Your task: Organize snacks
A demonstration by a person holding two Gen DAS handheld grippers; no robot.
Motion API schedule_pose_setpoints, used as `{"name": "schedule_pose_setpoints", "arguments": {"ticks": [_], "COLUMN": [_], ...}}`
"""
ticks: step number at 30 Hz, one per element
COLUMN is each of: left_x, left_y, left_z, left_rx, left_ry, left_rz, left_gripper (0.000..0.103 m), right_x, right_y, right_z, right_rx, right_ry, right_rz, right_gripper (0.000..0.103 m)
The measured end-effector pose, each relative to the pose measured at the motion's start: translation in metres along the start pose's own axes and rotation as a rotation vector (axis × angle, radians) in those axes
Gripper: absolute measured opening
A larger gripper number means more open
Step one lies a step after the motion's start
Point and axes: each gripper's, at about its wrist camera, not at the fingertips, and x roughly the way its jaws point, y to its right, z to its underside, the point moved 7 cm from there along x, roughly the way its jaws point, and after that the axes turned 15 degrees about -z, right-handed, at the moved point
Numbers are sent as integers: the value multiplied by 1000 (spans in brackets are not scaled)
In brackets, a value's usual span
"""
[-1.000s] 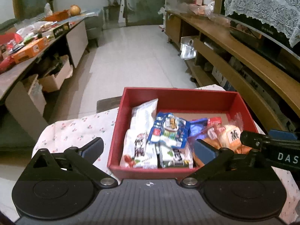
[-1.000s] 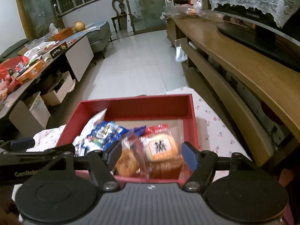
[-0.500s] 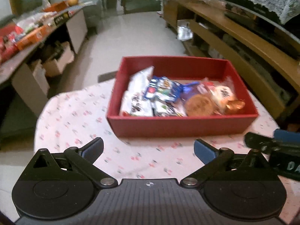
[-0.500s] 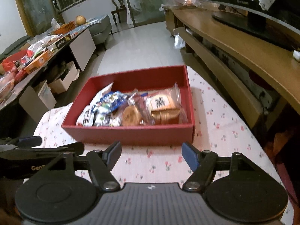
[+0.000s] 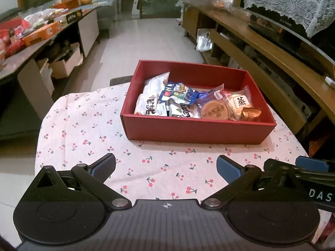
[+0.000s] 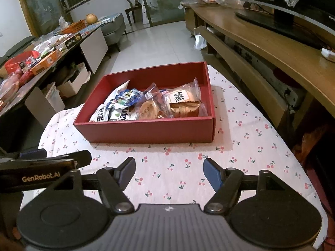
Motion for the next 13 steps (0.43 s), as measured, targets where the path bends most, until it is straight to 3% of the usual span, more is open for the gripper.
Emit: {"name": "schedule_pose_setpoints", "arguments": {"ticks": [13], "left_x": [-11], "left_y": [0], "left_z": [9], "left_rx": [35], "left_ry": [32], "left_rz": [-3], "left_gripper": [103], "right_x": [-9], "right_y": [-3], "right_z": [8], "right_rx": [-1], "right_ry": [8], "right_rz": [1], "right_gripper": [85]}}
